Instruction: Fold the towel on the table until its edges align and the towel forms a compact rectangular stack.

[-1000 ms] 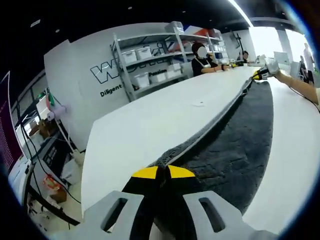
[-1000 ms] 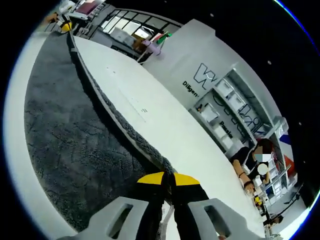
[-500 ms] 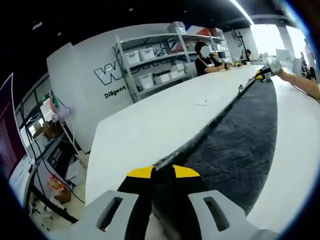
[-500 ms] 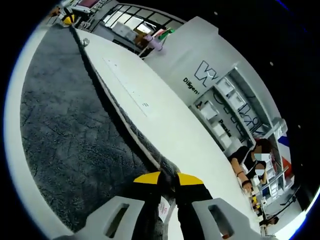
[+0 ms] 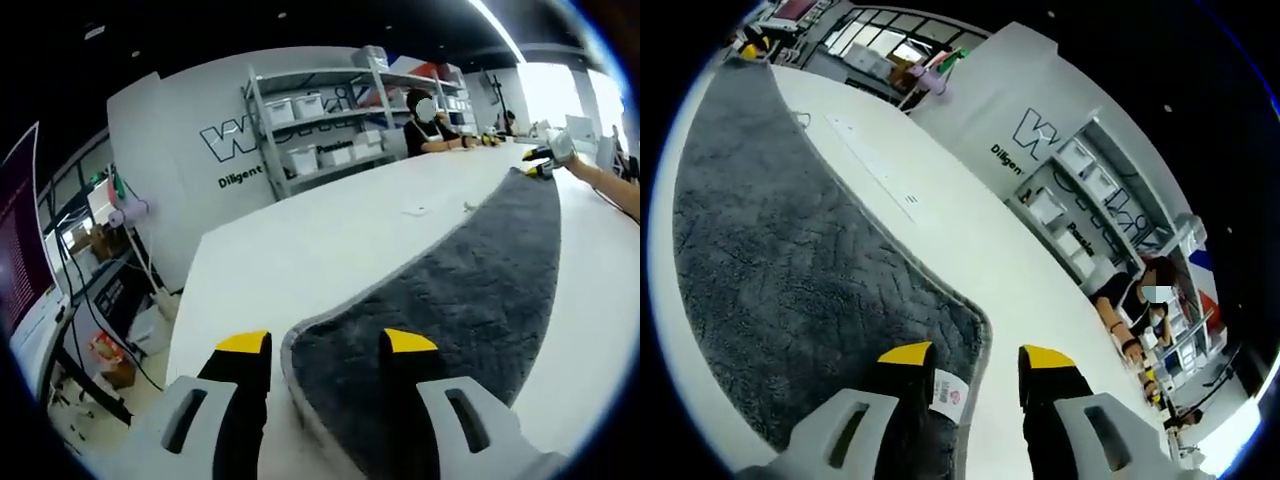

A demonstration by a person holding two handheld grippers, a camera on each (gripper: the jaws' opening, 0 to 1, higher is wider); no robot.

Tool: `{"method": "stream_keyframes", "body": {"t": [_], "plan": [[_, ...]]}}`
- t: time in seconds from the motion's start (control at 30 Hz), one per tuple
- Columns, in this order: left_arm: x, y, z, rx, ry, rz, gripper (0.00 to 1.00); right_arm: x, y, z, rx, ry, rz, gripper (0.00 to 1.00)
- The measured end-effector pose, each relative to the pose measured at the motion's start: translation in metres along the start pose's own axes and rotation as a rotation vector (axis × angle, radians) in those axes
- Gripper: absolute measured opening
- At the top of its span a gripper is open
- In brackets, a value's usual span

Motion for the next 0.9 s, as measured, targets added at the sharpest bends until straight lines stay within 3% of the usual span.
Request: {"method": "stream_keyframes", "body": {"t": [0.2, 0.27, 0.4, 0.6, 0.9], "plan": [[0.003, 0.007, 0.004, 0.073, 0.052, -0.078, 0.74, 0.004, -0.013, 0.003, -0.065, 0.002, 0.069, 0.61], [0.003, 0.008, 0.004, 0.092, 0.056, -0.079, 0.82, 0.007, -0.016, 0.004, -0.098, 0.003, 0.092, 0.7], [0.004, 0.006, 0.005, 0.141, 0.066, -0.073, 0.99, 0.01, -0.024, 0.008, -0.157, 0.001, 0.111, 0.77], [0.012, -0.001, 0.001, 0.169, 0.045, -0.037, 0.99, 0.02, -0.039, 0.016, -0.263, 0.0, 0.145, 1.0], [0.037, -0.005, -0.016, 0.21, -0.044, 0.014, 0.99, 0.048, -0.053, 0.016, -0.369, -0.029, 0.131, 0.99]]}}
Point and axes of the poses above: the point that each gripper's makers call its tool centre point, and the gripper's own axes: x roughly backward along the fingers, y roughly to its left, z roughly out of its underside, the point moved 9 cm from there along x, roughly backward along the fingers
